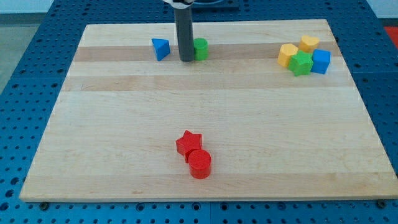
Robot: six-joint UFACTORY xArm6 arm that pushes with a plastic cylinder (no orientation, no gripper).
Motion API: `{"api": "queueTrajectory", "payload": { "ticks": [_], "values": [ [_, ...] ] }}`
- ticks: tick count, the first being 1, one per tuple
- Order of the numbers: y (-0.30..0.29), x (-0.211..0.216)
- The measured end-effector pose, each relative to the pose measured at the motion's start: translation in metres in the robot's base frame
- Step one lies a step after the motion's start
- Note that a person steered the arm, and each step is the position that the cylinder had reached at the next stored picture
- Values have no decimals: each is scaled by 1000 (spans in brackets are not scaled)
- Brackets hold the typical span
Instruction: Place the green circle to the top left side of the yellow heart
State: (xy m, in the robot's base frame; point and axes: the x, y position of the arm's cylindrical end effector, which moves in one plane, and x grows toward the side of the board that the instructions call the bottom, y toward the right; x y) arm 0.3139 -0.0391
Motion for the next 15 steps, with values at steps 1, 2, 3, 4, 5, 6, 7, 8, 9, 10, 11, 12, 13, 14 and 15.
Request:
{"api": "queueTrajectory", "payload": {
  "ticks": [1,2,3,4,5,6,7,8,9,10,11,12,13,14,15],
  "values": [
    [36,-9],
    [84,-24],
    [88,-25],
    [62,-25],
    [21,-24],
    [-5,-23],
    [3,-52],
    [3,-52],
    [17,-51],
    [44,-51],
    [48,-51],
    [73,-51],
    [98,-51],
    [98,-51],
    [79,-52]
  ]
}}
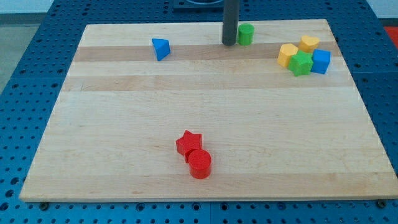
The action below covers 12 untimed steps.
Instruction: Place the green circle to the top left side of the yellow heart
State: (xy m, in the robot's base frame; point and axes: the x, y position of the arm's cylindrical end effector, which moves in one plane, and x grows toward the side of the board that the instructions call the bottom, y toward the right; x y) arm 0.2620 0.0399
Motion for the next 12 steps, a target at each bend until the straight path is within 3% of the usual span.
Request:
{"api": "queueTrajectory", "payload": {
  "ticks": [3,5,7,12],
  "values": [
    [32,-6],
    [17,-7],
    [25,-32],
    [157,-32]
  ]
}}
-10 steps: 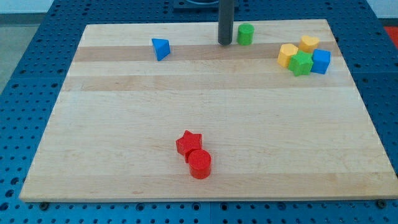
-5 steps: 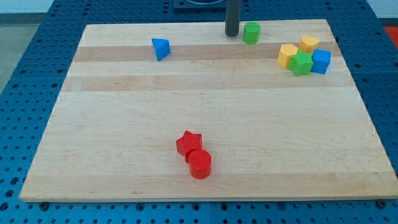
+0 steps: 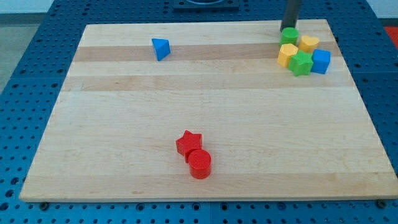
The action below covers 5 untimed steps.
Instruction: Place the green circle to the top left side of the yellow heart
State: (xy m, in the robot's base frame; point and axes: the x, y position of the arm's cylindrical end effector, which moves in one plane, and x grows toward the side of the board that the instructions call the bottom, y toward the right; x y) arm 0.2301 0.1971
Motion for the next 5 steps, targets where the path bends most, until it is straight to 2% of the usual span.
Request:
{"api": "queueTrajectory", "payload": {
  "ticks": [3,5],
  "values": [
    [-35,0],
    [-35,29]
  ]
}}
